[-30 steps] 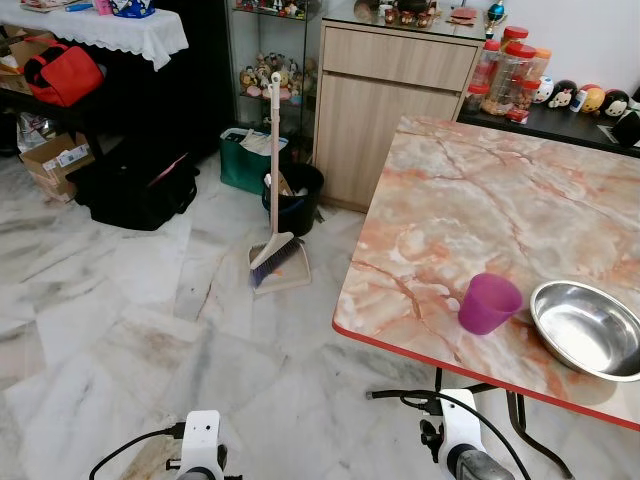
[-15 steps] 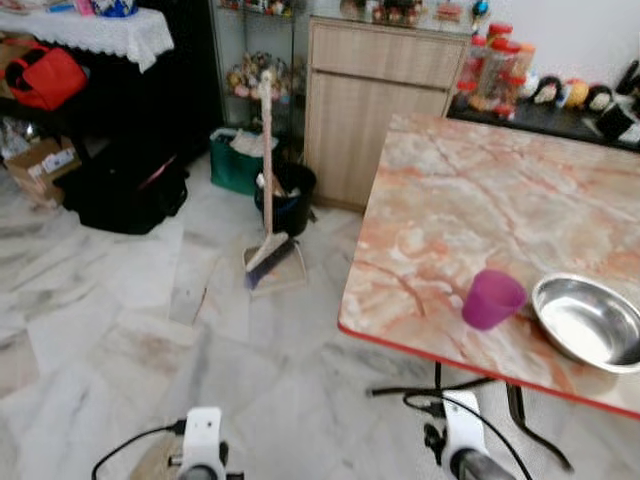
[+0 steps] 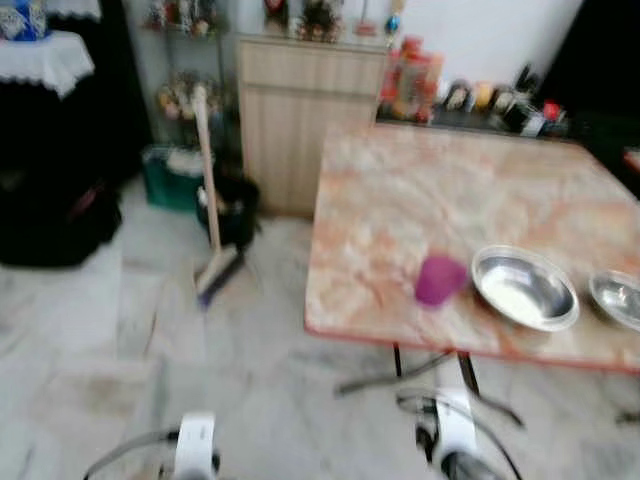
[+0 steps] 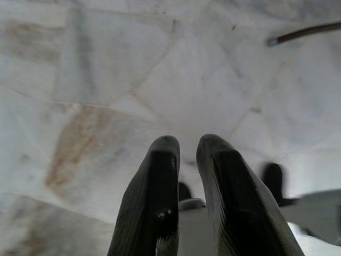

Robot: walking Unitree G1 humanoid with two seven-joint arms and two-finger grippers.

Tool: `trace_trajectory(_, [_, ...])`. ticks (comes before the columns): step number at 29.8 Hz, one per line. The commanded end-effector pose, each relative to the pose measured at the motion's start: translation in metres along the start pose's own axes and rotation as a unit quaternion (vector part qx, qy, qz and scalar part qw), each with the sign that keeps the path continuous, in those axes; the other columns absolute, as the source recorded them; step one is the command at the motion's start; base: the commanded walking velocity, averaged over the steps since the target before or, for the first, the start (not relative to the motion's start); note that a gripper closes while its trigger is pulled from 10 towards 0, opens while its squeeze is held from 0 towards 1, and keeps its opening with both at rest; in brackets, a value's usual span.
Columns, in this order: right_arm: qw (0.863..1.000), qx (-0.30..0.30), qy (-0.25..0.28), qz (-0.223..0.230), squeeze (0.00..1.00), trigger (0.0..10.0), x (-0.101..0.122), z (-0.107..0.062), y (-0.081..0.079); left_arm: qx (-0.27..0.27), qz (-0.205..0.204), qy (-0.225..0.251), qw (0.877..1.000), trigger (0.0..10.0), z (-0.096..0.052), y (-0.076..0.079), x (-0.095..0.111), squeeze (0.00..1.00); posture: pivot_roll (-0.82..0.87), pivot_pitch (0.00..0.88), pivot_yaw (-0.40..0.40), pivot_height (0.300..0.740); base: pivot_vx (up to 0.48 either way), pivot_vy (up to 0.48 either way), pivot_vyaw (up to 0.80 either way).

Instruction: Setting the table

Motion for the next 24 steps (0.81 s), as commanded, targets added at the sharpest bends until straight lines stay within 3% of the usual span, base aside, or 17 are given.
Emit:
trace_trajectory(1, [1.000,-0.008,0.007,0.002,0.00,10.0,0.004,0.000,0.006,-0.011,0.002,0.005,1.000,10.0,0.001,0.008,0.005,0.00,-0.01,0.000,-0.047,0.740,0.000,0.000,-0.56])
trace_trajectory(8, [1.000,-0.004,0.010,0.004,0.00,10.0,0.005,0.000,0.004,-0.011,0.006,0.004,1.000,10.0,0.001,0.008,0.004,0.00,-0.01,0.000,-0.044,0.732,0.000,0.000,-0.53])
trace_trajectory(13, [1.000,-0.003,0.016,0.006,0.00,10.0,0.005,0.000,0.003,-0.007,0.037,-0.014,0.999,10.0,0.001,0.008,0.000,0.00,-0.01,0.000,-0.042,0.732,0.000,0.000,0.00])
trace_trajectory(24, [1.000,-0.004,0.016,0.004,0.00,10.0,0.005,0.000,0.003,0.003,0.047,-0.037,0.998,10.0,-0.001,0.004,-0.008,0.00,-0.01,0.000,-0.040,0.732,0.000,0.000,0.00])
Point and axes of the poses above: a point about 5 cm out from each wrist's last joint towards the gripper, its own z axis pointing out of the wrist towards the gripper, its own x axis along the axis of the wrist's last joint, y = z × x, the point moved 1 cm from there along z, pointing out of the wrist towards the gripper, and after that the axes turned 12 degrees about z, right-handed, at the moved point
